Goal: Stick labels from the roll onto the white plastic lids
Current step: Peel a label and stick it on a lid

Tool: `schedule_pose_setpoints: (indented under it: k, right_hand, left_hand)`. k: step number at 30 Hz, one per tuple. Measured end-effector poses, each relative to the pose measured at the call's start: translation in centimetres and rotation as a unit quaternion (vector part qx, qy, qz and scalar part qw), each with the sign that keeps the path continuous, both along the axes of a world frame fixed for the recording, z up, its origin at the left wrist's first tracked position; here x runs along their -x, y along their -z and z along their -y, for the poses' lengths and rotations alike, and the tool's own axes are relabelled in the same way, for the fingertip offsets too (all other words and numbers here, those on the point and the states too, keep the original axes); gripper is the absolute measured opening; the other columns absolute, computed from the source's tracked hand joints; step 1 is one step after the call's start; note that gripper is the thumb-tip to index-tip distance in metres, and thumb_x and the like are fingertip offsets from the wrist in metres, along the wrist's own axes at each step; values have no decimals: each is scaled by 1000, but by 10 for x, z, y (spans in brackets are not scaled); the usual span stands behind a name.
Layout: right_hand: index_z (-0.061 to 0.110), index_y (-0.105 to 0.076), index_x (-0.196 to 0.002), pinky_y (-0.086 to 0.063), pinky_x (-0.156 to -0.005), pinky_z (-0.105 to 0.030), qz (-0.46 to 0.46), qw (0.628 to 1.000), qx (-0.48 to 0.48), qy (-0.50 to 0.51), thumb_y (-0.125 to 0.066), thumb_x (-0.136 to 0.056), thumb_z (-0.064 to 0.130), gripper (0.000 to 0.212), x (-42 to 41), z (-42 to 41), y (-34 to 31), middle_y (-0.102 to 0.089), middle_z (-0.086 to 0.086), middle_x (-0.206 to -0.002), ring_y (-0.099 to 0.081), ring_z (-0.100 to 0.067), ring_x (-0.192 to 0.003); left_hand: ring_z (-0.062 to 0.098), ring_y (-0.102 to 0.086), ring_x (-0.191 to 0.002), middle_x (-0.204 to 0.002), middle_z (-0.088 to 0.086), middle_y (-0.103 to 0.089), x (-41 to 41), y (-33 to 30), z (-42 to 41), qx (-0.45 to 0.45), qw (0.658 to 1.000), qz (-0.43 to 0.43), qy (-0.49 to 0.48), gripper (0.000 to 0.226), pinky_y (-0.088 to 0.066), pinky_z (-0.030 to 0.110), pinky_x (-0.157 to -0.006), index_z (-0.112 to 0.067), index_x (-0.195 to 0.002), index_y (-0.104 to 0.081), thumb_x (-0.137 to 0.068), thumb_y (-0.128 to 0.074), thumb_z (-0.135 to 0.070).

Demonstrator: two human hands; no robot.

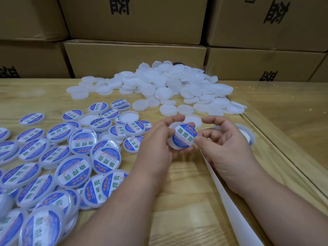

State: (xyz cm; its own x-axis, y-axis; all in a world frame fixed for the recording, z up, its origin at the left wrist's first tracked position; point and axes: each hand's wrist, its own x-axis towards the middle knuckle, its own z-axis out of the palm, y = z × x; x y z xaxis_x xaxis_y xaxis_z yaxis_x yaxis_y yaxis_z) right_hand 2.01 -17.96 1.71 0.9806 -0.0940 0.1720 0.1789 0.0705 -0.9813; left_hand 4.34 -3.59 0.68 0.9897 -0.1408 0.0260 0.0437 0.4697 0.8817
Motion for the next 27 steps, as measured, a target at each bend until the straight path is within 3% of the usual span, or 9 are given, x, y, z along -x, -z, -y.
schedule_pose_setpoints:
  k: [5, 11, 16, 20, 25, 27]
  right_hand:
    - [15, -54, -115, -41, -46, -11, -6, 1000, 2, -3, -65, -89, -9, 37, 2, -3, -3, -67, 3, -68, -57, -3, -44]
    - [12, -54, -116, -41, -45, -11, -11, 1000, -6, -5, -64, -89, -12, 37, 3, -4, -3, -68, -2, -69, -58, -4, -44]
    - [12, -55, -114, -42, -46, -11, -11, 1000, -11, -6, -64, -89, -12, 36, 2, -5, -3, -68, 0, -69, -58, -4, -44]
    - [13, -56, -112, -43, -46, -11, -11, 1000, -15, -3, -63, -89, -12, 35, 1, -4, -3, -66, 1, -68, -56, -4, -43]
    - [14, -56, -112, -43, -46, -12, -14, 1000, -9, -1, -63, -89, -11, 35, 1, -3, -2, -66, 1, -68, -55, -3, -44]
    - [13, -56, -112, -43, -46, -12, -14, 1000, -6, -1, -64, -89, -11, 34, 1, -4, -2, -66, 1, -68, -55, -3, -43]
  left_hand:
    - [29, -74, -100, -107, 13, -77, -1, 2, 1, -22, 1000, 20, 0, 37, -59, 37, -70, -18, -104, -70, -75, -46, -17]
    - [26, -76, -96, -103, 11, -78, -1, 2, 2, -28, 999, 28, 4, 35, -61, 35, -70, -30, -82, -79, -74, -47, -16]
    - [25, -76, -97, -103, 11, -78, -2, -1, 3, -21, 999, 28, 8, 35, -61, 34, -69, -31, -80, -79, -75, -47, -16]
    - [26, -76, -97, -103, 12, -78, -1, 0, 3, -19, 999, 24, 9, 39, -61, 33, -68, -27, -84, -78, -88, -44, -8]
    - [25, -76, -96, -103, 12, -78, 1, -3, 4, -26, 999, 20, 7, 32, -61, 34, -68, -26, -83, -77, -79, -49, -14]
    - [25, -76, -98, -103, 12, -78, 1, -2, 3, -27, 999, 20, 10, 37, -61, 35, -71, -26, -85, -77, -89, -46, -8]
